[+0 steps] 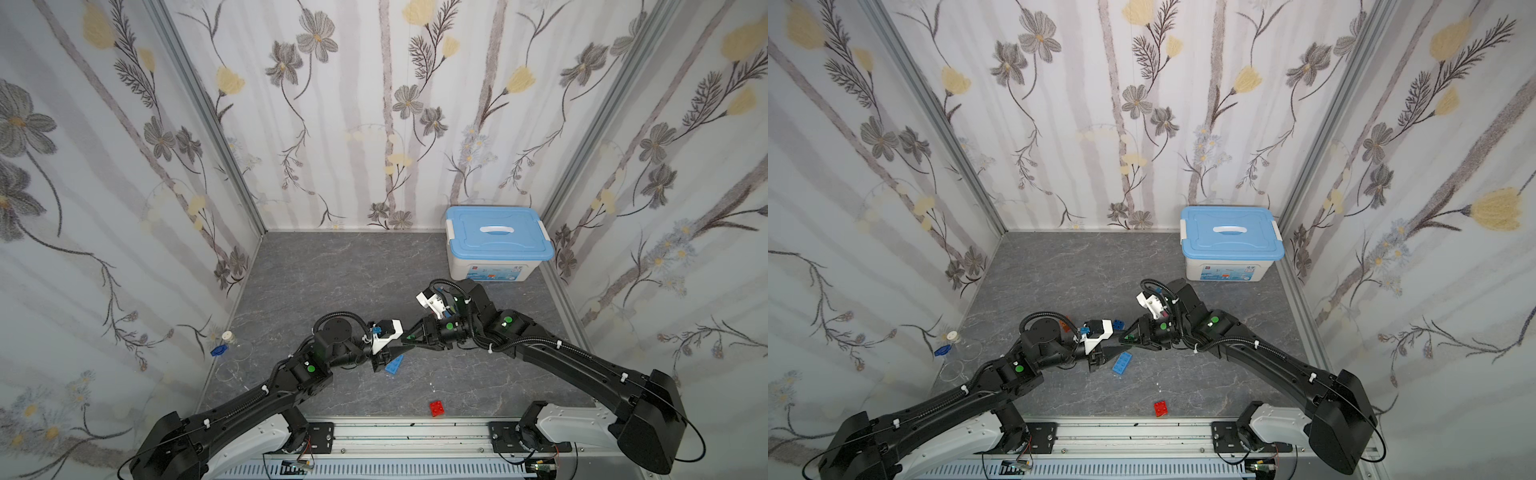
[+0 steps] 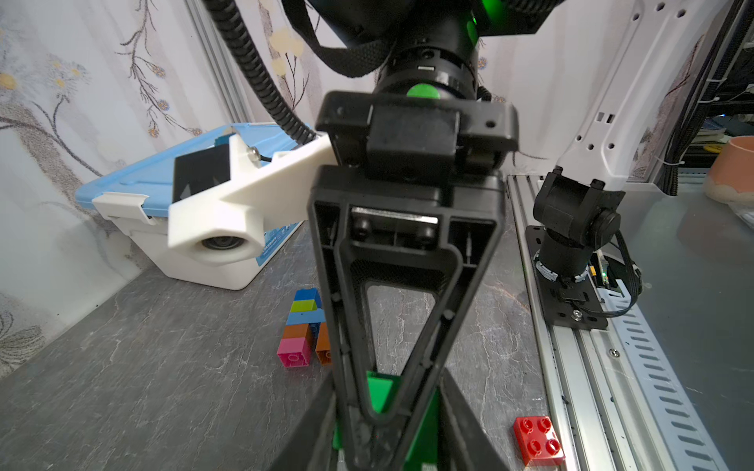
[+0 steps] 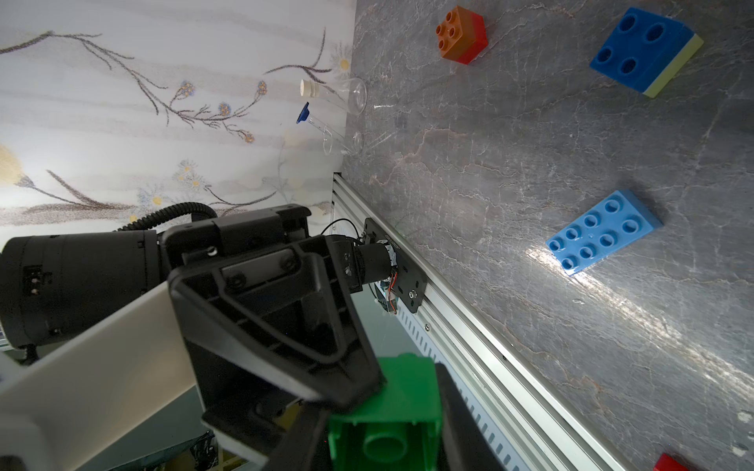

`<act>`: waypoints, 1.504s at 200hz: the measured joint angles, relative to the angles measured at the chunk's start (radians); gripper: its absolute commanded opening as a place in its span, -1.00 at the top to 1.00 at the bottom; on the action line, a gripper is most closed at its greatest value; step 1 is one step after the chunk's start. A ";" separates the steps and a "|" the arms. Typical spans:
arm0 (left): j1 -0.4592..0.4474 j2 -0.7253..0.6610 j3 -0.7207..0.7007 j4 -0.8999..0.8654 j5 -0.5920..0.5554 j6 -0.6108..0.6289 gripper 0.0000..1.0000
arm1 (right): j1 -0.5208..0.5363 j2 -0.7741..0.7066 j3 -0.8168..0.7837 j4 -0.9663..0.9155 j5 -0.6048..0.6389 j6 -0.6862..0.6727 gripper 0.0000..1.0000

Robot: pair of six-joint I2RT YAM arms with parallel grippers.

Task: Assemble the letter h with lego
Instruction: Place the lego brick at the center of the board.

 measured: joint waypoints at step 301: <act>-0.016 0.595 0.667 -0.813 -0.419 -0.523 0.50 | -0.155 -0.180 -0.027 -0.412 0.789 -0.033 -0.81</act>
